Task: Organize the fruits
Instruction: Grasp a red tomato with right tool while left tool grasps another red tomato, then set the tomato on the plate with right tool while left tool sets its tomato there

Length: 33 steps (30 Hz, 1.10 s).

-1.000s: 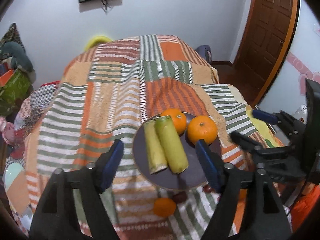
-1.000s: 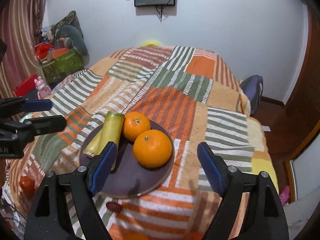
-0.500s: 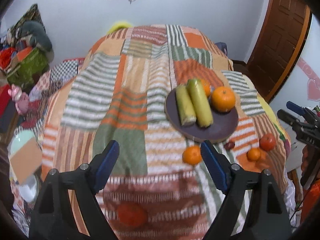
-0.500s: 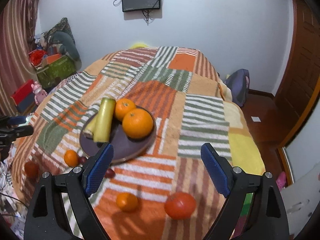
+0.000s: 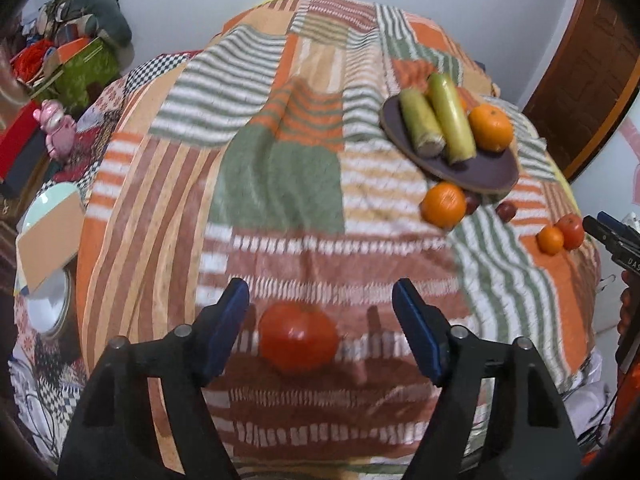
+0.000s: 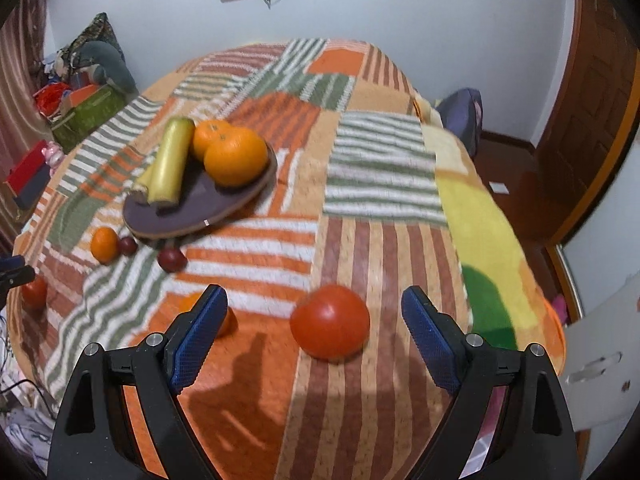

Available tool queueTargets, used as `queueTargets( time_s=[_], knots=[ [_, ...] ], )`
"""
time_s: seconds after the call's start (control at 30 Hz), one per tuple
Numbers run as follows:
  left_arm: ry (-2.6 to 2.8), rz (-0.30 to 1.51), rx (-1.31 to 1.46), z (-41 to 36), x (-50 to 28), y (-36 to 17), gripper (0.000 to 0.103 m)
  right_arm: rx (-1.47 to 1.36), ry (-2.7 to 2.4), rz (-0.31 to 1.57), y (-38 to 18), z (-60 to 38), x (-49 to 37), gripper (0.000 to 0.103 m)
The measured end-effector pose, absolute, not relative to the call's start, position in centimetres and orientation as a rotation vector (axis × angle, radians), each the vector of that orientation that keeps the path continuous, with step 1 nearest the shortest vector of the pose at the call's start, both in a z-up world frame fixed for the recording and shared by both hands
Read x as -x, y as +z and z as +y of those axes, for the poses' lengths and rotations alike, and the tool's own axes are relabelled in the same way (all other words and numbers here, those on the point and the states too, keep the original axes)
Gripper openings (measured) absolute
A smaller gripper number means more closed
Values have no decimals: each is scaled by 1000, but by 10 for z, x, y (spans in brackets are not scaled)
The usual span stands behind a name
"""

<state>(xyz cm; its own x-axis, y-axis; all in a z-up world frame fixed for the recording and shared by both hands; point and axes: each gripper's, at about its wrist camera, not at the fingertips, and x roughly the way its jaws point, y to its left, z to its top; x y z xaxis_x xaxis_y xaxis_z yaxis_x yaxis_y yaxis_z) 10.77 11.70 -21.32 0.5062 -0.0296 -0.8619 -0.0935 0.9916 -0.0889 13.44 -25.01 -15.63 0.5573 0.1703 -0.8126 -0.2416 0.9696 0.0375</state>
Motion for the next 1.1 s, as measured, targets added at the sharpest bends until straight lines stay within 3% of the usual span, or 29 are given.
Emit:
queueTargets(
  time_s=[0.2, 0.4, 0.5, 1.1],
  knots=[
    [56, 1095, 190, 129, -100, -237, 62, 51, 221, 1017, -178, -259, -137, 84],
    [45, 1111, 198, 127, -101, -246, 48, 38, 236, 1049, -187, -259, -138, 62],
    [45, 1109, 206, 129, -102, -245, 47, 36, 244, 1062, -191, -259, -138, 49],
    [6, 996, 135, 111, -134, -196, 46, 7, 295, 941, -151, -251, -155, 48]
  ],
)
